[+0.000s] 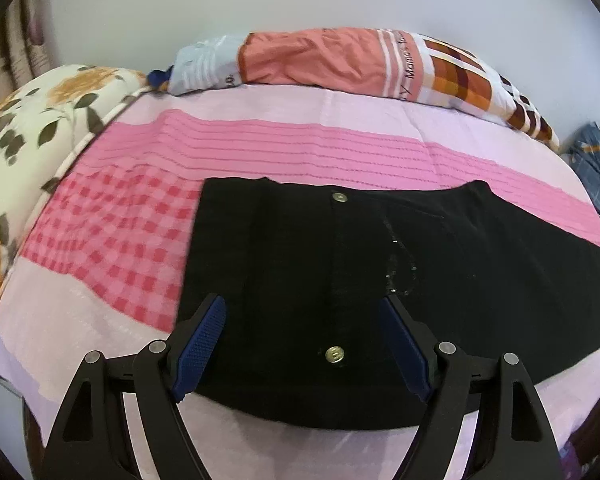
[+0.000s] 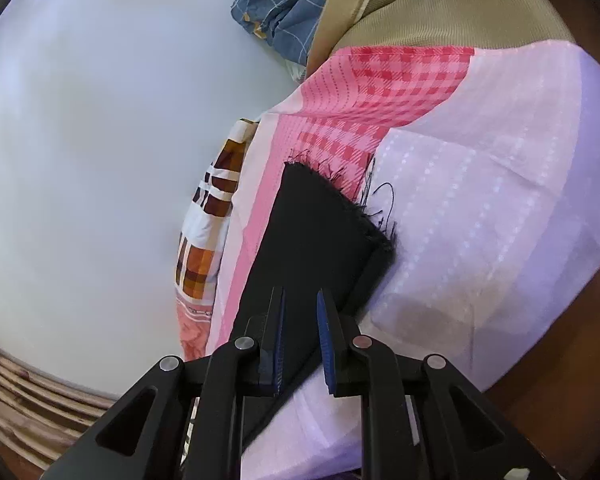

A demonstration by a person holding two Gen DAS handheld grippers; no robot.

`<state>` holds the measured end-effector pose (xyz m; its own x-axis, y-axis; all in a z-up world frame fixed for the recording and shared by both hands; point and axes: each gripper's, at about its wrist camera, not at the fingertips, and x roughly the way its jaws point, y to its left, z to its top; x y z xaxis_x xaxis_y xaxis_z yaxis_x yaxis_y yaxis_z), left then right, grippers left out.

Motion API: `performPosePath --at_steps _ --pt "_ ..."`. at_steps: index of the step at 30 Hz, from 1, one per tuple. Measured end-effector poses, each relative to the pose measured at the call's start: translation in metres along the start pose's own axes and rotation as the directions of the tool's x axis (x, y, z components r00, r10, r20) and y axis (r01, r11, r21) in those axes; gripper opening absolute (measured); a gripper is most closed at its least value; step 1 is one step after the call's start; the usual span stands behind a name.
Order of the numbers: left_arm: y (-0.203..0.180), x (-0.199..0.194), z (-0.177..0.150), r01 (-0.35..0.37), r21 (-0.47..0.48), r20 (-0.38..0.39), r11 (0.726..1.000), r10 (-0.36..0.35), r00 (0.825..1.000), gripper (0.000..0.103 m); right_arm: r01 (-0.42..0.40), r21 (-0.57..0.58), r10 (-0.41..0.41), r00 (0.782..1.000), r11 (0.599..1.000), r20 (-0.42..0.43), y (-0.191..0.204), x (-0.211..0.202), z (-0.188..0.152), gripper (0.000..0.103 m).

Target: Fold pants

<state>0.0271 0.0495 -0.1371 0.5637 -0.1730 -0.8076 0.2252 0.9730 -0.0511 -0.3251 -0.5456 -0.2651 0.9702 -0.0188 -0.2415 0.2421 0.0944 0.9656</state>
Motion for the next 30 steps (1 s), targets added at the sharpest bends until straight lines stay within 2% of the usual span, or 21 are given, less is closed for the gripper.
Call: performPosePath --at_steps 2,4,6,9,10,15,17,18,21,27,30 --pt "-0.001 0.003 0.001 0.009 -0.009 0.006 1.000 -0.009 1.000 0.079 0.013 0.020 -0.012 1.000 1.000 -0.016 -0.005 0.009 0.001 0.017" --pt "0.003 0.007 0.002 0.026 -0.037 0.008 0.999 -0.025 1.000 0.079 0.046 0.028 -0.046 0.999 0.999 -0.027 -0.010 0.017 0.003 0.023" --pt "0.009 0.012 0.002 0.034 -0.076 -0.006 0.997 -0.034 0.999 0.079 0.082 0.053 -0.081 0.996 0.995 -0.037 -0.017 0.022 0.003 0.025" --pt "0.015 0.018 0.001 0.044 -0.115 -0.018 0.992 -0.047 0.999 0.079 0.079 0.064 -0.078 0.997 0.995 -0.025 -0.019 0.021 0.001 0.027" --pt "0.016 0.018 0.000 0.044 -0.119 -0.017 0.992 -0.047 0.999 0.079 0.076 0.061 -0.074 0.997 0.995 -0.022 -0.018 0.022 0.001 0.030" --pt "0.015 0.022 -0.002 0.023 -0.090 -0.035 0.996 -0.026 0.999 0.079 0.055 0.039 -0.053 0.998 0.998 -0.037 -0.005 0.040 0.000 0.032" --pt "0.014 0.023 -0.003 0.016 -0.077 -0.035 0.997 -0.018 0.999 0.079 0.084 0.018 -0.083 0.996 0.996 -0.039 -0.001 0.045 -0.003 0.018" --pt "0.013 0.023 -0.003 0.015 -0.072 -0.035 0.997 -0.018 0.999 0.079 0.108 0.014 -0.107 0.993 0.994 -0.046 0.000 0.047 -0.004 0.007" --pt "0.014 0.025 -0.003 0.016 -0.064 -0.037 0.998 -0.019 0.999 0.079 0.144 -0.001 -0.144 0.989 0.990 -0.040 -0.001 0.043 -0.009 0.006" --pt "0.020 0.028 -0.003 0.008 -0.068 -0.042 0.998 -0.011 0.999 0.080 0.162 -0.003 -0.162 0.986 0.987 -0.046 -0.002 0.032 -0.014 0.005" --pt "0.020 0.030 -0.003 0.006 -0.059 -0.043 0.998 -0.009 0.999 0.081 0.095 0.076 -0.092 0.995 0.993 -0.048 -0.018 0.034 -0.011 0.004"
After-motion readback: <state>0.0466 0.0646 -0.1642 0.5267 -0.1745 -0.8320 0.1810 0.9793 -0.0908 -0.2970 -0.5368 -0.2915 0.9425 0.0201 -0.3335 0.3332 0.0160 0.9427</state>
